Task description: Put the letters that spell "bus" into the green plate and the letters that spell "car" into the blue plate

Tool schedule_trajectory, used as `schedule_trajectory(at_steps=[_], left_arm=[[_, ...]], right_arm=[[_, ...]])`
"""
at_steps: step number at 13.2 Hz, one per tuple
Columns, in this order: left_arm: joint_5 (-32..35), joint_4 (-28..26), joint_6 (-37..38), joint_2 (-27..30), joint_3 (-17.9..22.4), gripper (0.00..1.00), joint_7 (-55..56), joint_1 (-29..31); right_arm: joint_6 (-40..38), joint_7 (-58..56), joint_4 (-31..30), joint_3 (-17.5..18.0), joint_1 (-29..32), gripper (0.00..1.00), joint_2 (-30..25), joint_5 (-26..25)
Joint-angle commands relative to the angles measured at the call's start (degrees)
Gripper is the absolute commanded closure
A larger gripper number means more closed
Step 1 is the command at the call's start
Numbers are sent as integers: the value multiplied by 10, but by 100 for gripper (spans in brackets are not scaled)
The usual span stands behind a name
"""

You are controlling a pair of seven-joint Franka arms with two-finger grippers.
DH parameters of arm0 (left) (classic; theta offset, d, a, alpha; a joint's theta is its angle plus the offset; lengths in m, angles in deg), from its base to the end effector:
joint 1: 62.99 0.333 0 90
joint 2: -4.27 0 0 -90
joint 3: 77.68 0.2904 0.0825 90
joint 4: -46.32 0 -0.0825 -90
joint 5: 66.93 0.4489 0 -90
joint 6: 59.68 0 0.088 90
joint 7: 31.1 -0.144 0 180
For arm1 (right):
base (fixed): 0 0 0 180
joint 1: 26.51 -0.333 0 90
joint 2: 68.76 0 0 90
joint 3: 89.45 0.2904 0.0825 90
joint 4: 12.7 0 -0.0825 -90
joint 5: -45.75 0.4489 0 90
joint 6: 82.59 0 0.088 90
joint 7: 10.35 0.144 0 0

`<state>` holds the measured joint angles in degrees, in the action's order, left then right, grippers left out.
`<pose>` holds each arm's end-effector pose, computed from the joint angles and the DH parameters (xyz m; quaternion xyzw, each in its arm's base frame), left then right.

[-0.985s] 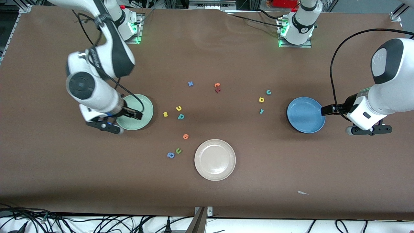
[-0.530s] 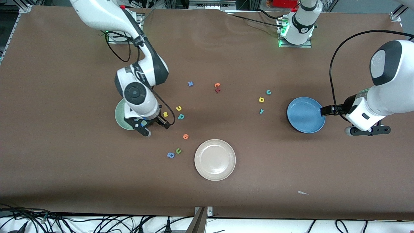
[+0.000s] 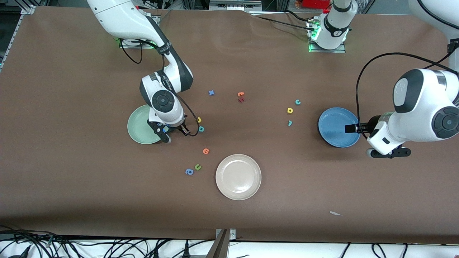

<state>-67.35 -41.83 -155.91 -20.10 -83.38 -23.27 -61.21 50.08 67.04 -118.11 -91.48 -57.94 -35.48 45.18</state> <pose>0.6840 -0.0429 0.3062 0.9891 0.0361 -0.1424 0.0099 0.5749 0.3225 0.0956 0.9146 -0.4006 -0.0205 0.0500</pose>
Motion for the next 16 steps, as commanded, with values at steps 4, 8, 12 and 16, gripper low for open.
schedule_trajectory(at_steps=[4,8,12,16], left_arm=[[16,-65,-70,-4,0,1,6,0],[10,-99,-103,-4,-1,1,10,-4],[9,-107,-106,-5,-8,1,75,-38],[-16,-162,-204,-4,-60,1,163,-42]], right_arm=[[63,27,-38,-2,-6,47,3,8],[79,36,-38,-2,-10,47,13,8],[80,46,-39,5,-10,47,13,8],[80,46,-42,5,-10,47,13,9]])
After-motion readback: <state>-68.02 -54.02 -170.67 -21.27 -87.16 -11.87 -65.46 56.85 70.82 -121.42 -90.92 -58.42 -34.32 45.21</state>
